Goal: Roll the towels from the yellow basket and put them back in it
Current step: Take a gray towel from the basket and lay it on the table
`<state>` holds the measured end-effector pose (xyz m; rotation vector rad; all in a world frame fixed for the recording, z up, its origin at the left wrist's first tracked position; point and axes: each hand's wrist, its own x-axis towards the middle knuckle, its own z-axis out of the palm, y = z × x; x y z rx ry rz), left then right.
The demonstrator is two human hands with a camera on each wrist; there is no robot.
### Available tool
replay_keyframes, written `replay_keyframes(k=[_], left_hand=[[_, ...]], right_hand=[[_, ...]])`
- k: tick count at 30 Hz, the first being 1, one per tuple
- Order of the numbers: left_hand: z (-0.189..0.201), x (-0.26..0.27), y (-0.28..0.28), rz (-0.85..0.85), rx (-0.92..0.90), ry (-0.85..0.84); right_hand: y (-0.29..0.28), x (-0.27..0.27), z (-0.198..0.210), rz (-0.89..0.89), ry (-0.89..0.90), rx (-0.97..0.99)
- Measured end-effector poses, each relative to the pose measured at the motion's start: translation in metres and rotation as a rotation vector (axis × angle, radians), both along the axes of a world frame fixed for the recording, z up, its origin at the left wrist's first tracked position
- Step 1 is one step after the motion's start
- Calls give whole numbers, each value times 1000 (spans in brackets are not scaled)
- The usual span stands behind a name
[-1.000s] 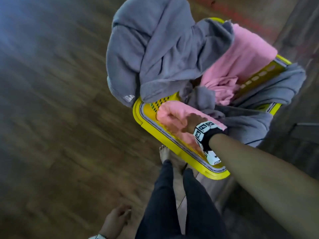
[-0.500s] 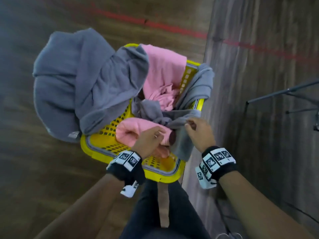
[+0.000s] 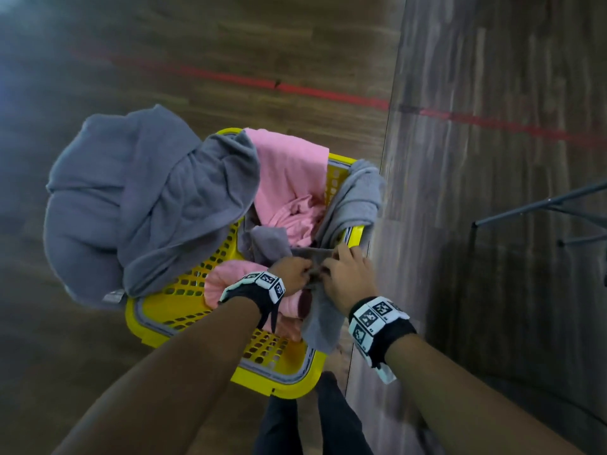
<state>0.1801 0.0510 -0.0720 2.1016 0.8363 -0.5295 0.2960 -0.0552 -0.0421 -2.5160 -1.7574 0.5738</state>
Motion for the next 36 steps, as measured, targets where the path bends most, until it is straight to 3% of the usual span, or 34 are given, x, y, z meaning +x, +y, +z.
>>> replay_keyframes(k=[3, 5, 7, 12, 15, 21, 25, 28, 30, 33, 36], left_hand=[[15, -12, -1, 65, 105, -157], [30, -14, -8, 111, 151, -264], [47, -15, -14, 229, 63, -292], [78, -22, -29, 162, -75, -277], [124, -12, -32, 199, -90, -293], [232, 16, -26, 45, -34, -492], [332, 31, -36, 65, 96, -761], [416, 46, -51, 19, 282, -914], [473, 62, -68, -50, 358, -998], [550, 93, -112, -250, 516, -1046], [604, 122, -166, -420, 639, -1028]], right_hand=[[-1, -1, 5, -2, 42, -33], [-1, 1, 15, -28, 179, 10], [-4, 1, 30, -71, 341, 35], [-24, 2, 85, -195, 685, 163], [-31, 21, 139, -223, 709, 290], [-67, 72, 289, -338, 619, 775], [-116, 87, 374, -346, 510, 890], [-156, 92, 396, -381, 473, 806], [-179, 88, 403, -381, 548, 799], [-202, 78, 424, -316, 608, 897], [-215, 77, 459, -263, 704, 1045]])
